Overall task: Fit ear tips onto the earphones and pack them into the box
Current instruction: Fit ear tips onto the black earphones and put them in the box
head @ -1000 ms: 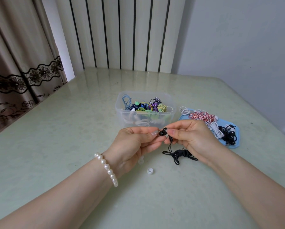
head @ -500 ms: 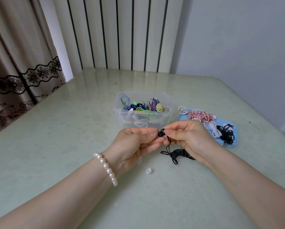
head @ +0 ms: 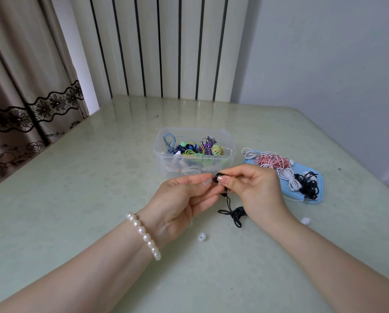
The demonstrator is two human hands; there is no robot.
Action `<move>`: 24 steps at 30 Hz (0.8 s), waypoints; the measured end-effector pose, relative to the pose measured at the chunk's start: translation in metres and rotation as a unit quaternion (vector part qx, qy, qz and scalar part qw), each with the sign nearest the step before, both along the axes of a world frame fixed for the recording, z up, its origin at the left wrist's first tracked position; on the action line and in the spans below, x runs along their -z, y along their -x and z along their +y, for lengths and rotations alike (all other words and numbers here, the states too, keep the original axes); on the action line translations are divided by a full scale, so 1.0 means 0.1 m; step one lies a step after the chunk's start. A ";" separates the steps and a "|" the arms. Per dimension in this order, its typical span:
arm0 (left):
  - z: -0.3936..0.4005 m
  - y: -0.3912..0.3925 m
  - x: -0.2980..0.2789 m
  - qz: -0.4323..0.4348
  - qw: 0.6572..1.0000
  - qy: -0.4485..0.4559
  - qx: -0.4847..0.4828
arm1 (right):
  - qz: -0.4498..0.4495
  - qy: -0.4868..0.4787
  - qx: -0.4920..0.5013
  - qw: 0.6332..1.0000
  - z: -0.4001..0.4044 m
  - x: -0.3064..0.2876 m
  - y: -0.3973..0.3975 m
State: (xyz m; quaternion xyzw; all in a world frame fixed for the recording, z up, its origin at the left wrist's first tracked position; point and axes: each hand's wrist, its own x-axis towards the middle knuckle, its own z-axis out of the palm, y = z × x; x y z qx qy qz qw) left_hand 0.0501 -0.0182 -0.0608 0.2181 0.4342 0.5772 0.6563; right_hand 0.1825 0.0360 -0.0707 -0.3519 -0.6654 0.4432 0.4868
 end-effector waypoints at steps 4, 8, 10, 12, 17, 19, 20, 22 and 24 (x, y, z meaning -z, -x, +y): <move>0.00 0.00 -0.01 -0.004 1.000 0.000 -0.012 | -0.008 0.018 -0.028 0.999 0.03 -0.05 -0.04; -0.01 0.01 -0.01 -0.011 1.000 -0.001 -0.016 | -0.031 0.037 -0.050 0.998 0.05 -0.08 -0.07; -0.02 0.00 -0.02 -0.013 1.000 -0.004 -0.013 | -0.025 0.032 -0.042 0.998 0.04 -0.08 -0.06; -0.02 -0.02 -0.04 -0.020 1.000 -0.010 -0.014 | -0.005 0.023 -0.031 0.999 0.02 -0.07 -0.05; -0.03 -0.05 -0.04 0.006 0.999 -0.029 -0.027 | -0.001 -0.001 -0.001 1.000 -0.01 -0.04 -0.01; -0.03 -0.06 -0.05 0.022 0.999 -0.038 -0.028 | 0.005 0.002 -0.009 1.000 -0.02 -0.06 -0.01; -0.03 -0.06 -0.05 0.027 0.998 -0.041 -0.027 | 0.010 0.002 -0.012 1.000 -0.01 -0.07 -0.01; -0.04 -0.07 -0.06 0.032 0.998 -0.043 -0.026 | 0.016 0.002 -0.016 1.000 -0.02 -0.09 -0.02; -0.04 -0.08 -0.05 0.034 0.998 -0.045 -0.025 | 0.013 0.003 -0.014 1.000 -0.02 -0.09 -0.02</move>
